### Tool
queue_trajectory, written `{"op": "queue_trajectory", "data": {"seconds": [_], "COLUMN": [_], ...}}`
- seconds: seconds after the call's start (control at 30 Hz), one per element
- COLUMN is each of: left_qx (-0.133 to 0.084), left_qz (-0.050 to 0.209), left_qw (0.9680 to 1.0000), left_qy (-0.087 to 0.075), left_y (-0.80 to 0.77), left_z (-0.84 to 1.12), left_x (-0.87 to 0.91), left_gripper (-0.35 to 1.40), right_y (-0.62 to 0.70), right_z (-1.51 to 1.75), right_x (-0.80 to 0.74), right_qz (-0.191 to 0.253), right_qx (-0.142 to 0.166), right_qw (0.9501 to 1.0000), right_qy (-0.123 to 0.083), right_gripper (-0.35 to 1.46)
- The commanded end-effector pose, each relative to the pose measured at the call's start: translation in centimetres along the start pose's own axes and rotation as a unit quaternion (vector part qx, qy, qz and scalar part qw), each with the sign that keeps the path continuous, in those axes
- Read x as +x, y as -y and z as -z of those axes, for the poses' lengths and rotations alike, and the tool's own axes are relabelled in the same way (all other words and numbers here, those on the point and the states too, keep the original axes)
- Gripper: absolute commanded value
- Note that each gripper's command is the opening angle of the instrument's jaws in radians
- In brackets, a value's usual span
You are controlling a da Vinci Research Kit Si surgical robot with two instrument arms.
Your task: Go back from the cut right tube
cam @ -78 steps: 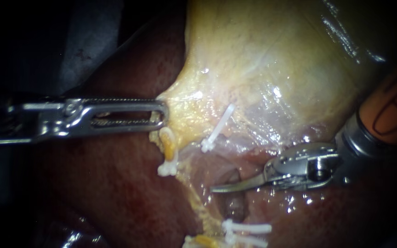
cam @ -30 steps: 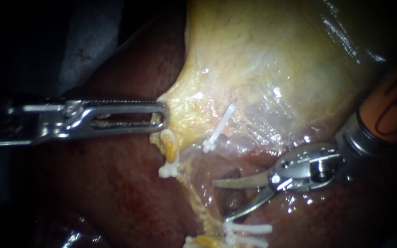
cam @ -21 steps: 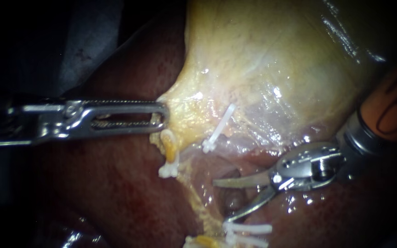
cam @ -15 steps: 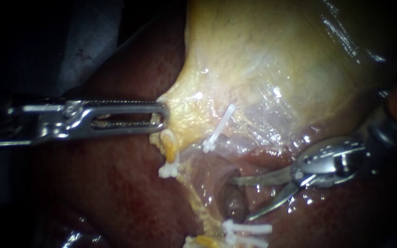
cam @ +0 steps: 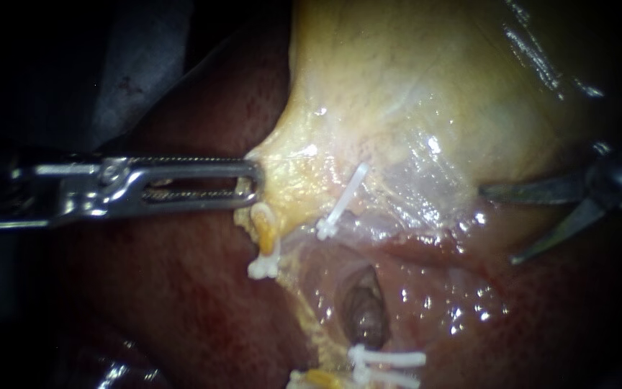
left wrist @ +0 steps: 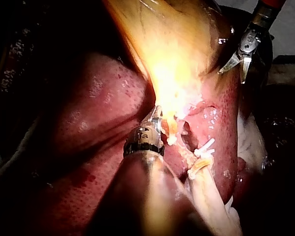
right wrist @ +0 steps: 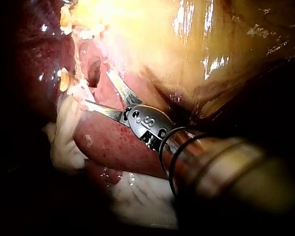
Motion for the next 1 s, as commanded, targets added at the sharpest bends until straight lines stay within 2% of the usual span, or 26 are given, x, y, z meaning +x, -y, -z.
{"op": "queue_trajectory", "data": {"seconds": [0.03, 0.13, 0.5, 0.8, 1.0], "left_qx": [0.000, 0.000, 0.001, 0.012, 0.016], "left_qz": [0.000, 0.000, -0.001, -0.007, -0.009], "left_qw": [1.0000, 1.0000, 1.0000, 0.9999, 0.9998], "left_qy": [0.000, 0.000, -0.001, -0.006, -0.008], "left_y": [0.00, 0.00, 0.04, 0.19, 0.29], "left_z": [0.00, 0.00, -0.07, -0.42, -0.59], "left_x": [0.00, 0.00, 0.06, 0.29, 0.34], "left_gripper": [-0.35, -0.35, -0.35, -0.35, -0.35], "right_y": [-0.01, -0.02, -0.02, -0.02, -0.01], "right_z": [0.03, 0.04, 0.04, 0.03, 0.02], "right_x": [0.03, 0.04, 0.03, 0.02, 0.01], "right_qz": [0.003, 0.005, 0.006, 0.006, 0.007], "right_qx": [-0.007, -0.019, -0.019, -0.019, -0.020], "right_qw": [1.0000, 0.9998, 0.9998, 0.9998, 0.9998], "right_qy": [-0.001, 0.002, 0.002, 0.002, 0.002], "right_gripper": [1.08, 1.13, 1.13, 1.13, 1.13]}}
